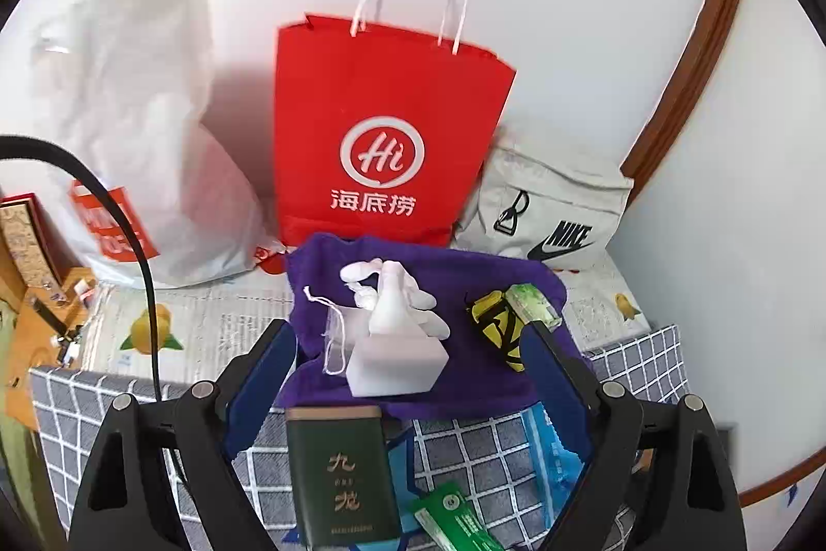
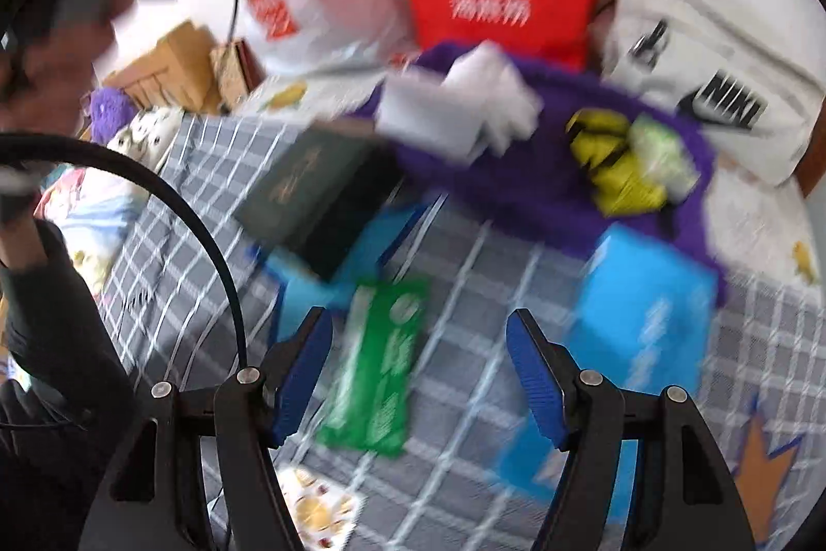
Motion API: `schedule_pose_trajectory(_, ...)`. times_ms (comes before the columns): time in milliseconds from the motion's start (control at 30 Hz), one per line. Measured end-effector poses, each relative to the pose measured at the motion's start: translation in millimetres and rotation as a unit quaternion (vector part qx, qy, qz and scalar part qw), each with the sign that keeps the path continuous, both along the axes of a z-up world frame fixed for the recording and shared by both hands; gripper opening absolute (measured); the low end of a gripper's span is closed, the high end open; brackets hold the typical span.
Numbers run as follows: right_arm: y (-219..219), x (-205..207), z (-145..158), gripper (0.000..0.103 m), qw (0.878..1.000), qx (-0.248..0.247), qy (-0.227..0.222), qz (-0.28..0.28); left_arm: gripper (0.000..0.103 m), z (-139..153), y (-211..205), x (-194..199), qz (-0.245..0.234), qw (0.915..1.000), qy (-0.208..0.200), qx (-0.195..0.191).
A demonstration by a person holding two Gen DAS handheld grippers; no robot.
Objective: Organize soft objects
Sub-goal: 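Move the right gripper back and grasp the dark green sachet, then grasp the orange-print wipes packet with the left gripper while the right gripper lifts the sachet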
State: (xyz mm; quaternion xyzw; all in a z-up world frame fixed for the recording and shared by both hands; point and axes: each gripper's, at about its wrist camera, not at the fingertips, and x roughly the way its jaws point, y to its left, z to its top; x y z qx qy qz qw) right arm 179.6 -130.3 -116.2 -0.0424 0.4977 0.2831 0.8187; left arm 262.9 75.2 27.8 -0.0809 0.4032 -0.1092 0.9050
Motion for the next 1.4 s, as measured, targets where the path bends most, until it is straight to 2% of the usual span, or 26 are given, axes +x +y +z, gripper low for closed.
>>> schedule_pose_trajectory(200, 33, -18, -35, 0.07, 0.999, -0.016, 0.027, 0.007, 0.088, 5, 17, -45, 0.012, 0.9999, -0.01, 0.001)
schedule_pose_trajectory(433, 58, -24, -68, 0.07, 0.997, -0.07, 0.023, -0.01, 0.088, -22, 58, -107, 0.06, 0.9979, 0.005, 0.024)
schedule_pose_trajectory(467, 59, -25, -72, 0.072, 0.997, -0.077, 0.019, -0.012, 0.088, -28, 65, -117, 0.068, 0.9973, 0.009, 0.027)
schedule_pose_trajectory(533, 63, -33, -73, 0.072, 0.996, -0.08, -0.029, -0.008, 0.088, -40, 77, -135, 0.082, 0.9961, 0.016, 0.028)
schedule_pose_trajectory(600, 57, -32, -75, 0.072, 0.998, -0.058, -0.034, -0.022, 0.088, -49, 86, -147, 0.093, 0.9951, 0.024, 0.024)
schedule_pose_trajectory(633, 54, -32, -75, 0.063, 0.997, -0.056, -0.038, -0.026, 0.088, -54, 92, -157, 0.098, 0.9946, 0.028, 0.015)
schedule_pose_trajectory(667, 52, -31, -73, 0.05, 0.997, -0.063, -0.042, -0.028, 0.088, -56, 95, -161, 0.102, 0.9944, 0.029, 0.009)
schedule_pose_trajectory(733, 47, -28, -69, 0.036, 0.998, -0.055, -0.029, -0.027, 0.088, -64, 100, -174, 0.11, 0.9933, 0.036, -0.006)
schedule_pose_trajectory(800, 36, -27, -66, 0.034, 0.999, -0.027, 0.0, -0.031, 0.088, -72, 98, -185, 0.105, 0.9936, 0.04, -0.016)
schedule_pose_trajectory(900, 26, -28, -61, 0.033, 0.999, -0.009, 0.011, -0.031, 0.088, -84, 86, -191, 0.081, 0.9951, 0.054, -0.017)
schedule_pose_trajectory(1133, -2, -55, -28, 0.033, 0.998, 0.002, -0.02, -0.06, 0.088, -121, 51, -200, 0.047, 0.9937, 0.101, 0.001)
schedule_pose_trajectory(1400, -67, -83, 0, 0.033, 0.991, 0.014, -0.045, -0.123, 0.088, -154, -3, -214, -0.01, 0.9902, 0.138, 0.012)
